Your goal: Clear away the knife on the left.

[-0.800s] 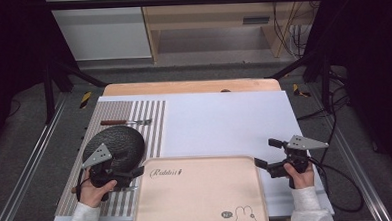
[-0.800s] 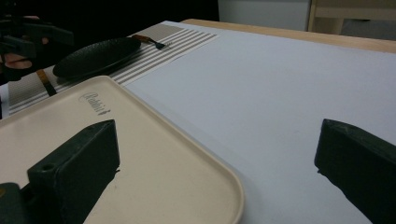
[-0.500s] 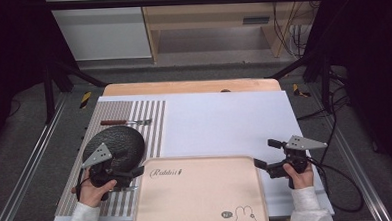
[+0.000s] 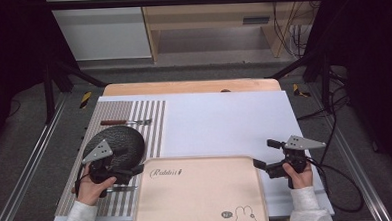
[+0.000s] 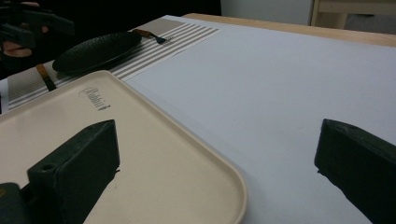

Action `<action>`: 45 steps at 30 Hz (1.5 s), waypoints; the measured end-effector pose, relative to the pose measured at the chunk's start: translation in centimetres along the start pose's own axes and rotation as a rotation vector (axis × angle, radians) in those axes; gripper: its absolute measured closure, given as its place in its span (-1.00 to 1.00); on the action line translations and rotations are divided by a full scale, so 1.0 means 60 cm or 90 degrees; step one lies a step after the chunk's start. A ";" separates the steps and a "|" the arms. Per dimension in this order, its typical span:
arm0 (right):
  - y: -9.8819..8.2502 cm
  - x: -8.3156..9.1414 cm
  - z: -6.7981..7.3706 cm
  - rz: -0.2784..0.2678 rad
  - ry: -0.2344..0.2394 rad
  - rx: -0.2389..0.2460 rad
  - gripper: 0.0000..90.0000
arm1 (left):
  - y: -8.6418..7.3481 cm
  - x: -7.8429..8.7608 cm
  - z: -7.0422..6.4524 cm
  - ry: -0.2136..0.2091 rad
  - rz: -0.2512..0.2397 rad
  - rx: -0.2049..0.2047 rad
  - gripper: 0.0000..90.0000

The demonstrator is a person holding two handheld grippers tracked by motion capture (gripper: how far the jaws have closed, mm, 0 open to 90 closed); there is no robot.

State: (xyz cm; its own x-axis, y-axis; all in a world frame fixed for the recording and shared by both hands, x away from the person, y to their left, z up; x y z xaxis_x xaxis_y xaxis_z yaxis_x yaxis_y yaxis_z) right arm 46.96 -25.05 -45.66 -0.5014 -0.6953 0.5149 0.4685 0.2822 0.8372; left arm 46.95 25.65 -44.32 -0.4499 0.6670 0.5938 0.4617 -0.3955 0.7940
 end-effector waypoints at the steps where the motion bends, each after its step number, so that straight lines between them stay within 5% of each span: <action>1: 0.000 0.000 0.000 0.000 0.000 0.000 -0.99 | 0.000 0.001 0.000 0.000 0.001 -0.001 -0.90; 27: -0.001 -0.002 -0.001 0.006 0.000 0.000 -0.99 | 0.015 0.053 0.012 0.031 0.094 -0.070 -0.90; 45: -0.002 -0.004 -0.001 0.010 -0.001 0.003 -0.99 | -0.007 0.087 0.028 0.034 0.147 -0.079 -0.91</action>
State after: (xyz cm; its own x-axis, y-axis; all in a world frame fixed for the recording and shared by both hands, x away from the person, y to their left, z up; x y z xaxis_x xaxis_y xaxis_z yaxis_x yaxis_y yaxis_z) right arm 47.06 -24.93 -45.89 -0.4946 -0.6898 0.5287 0.4736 0.2962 0.8295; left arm 45.70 30.36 -41.77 -0.3852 0.5166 0.7647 0.4609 -0.6102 0.6444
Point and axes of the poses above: each handheld gripper's, and its own axes: x roughly backward along the jaws, y roughly out of its top, z roughly to its left, the point moved 3 cm from there along -x, roughly forward along the jaws, and after that the axes turned 11 degrees about z, right-handed, at the moved point
